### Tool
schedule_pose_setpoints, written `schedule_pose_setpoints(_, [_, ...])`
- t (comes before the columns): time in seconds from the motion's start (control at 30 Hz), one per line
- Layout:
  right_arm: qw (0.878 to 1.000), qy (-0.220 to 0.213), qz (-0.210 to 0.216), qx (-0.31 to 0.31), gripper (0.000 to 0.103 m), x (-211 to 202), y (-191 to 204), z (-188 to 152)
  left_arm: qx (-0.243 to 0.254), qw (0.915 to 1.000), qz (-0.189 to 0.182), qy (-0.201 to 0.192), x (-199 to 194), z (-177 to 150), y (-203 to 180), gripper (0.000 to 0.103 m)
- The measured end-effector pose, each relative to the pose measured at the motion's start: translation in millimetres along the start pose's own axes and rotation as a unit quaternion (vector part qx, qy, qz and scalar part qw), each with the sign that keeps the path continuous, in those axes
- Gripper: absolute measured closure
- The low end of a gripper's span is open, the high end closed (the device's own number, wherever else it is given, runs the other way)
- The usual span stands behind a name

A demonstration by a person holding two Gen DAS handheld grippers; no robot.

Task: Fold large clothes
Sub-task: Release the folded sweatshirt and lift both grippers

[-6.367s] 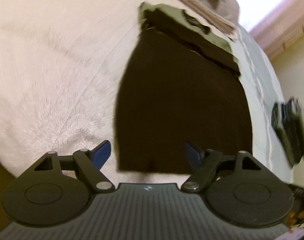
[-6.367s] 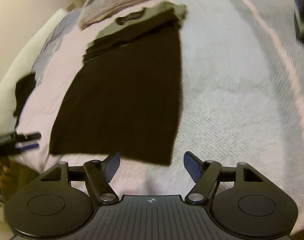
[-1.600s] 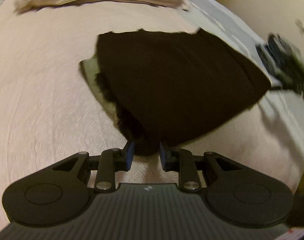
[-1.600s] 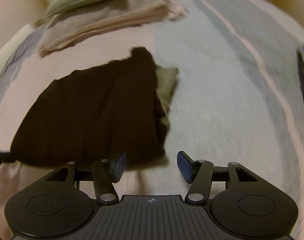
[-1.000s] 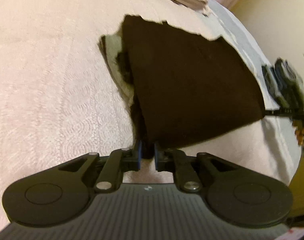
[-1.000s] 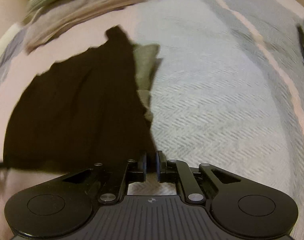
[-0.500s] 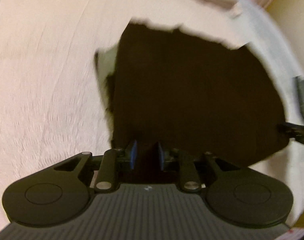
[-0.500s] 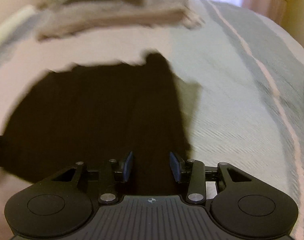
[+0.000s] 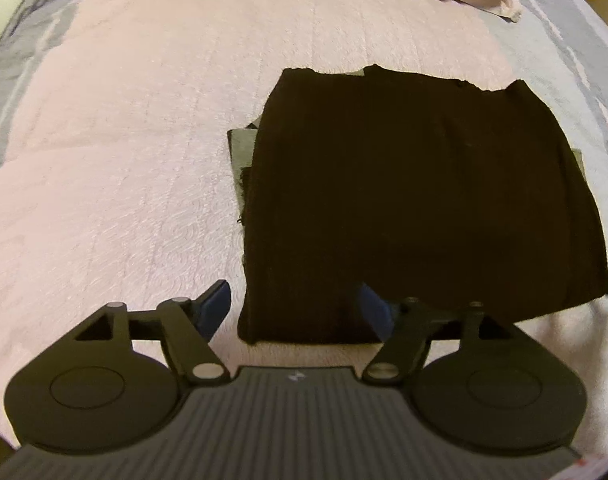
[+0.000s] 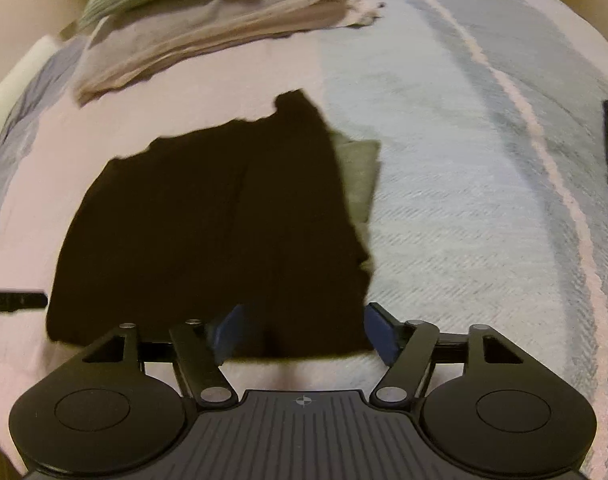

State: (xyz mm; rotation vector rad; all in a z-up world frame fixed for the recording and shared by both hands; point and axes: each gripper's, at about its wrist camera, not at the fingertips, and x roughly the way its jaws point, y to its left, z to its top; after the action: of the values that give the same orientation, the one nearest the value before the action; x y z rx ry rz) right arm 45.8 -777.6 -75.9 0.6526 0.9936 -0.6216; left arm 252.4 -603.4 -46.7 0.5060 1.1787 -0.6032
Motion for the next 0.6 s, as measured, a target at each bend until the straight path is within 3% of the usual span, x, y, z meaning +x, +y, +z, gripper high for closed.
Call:
schedule_pose_setpoints(0.17, [1.000, 0.008, 0.013, 0.004, 0.037, 0.7, -5.2, 1.4, -0.006, 0.9999, 0.012, 0.002, -7.7, 4.3, -18.4, 0.025])
schedule_pose_setpoints(0.6, [0.999, -0.002, 0.022, -0.032, 0.033, -19.0, -11.0, 9.8, -0.017, 0.9995, 0.022, 0.015, -13.0, -6.4, -36.6, 0.022])
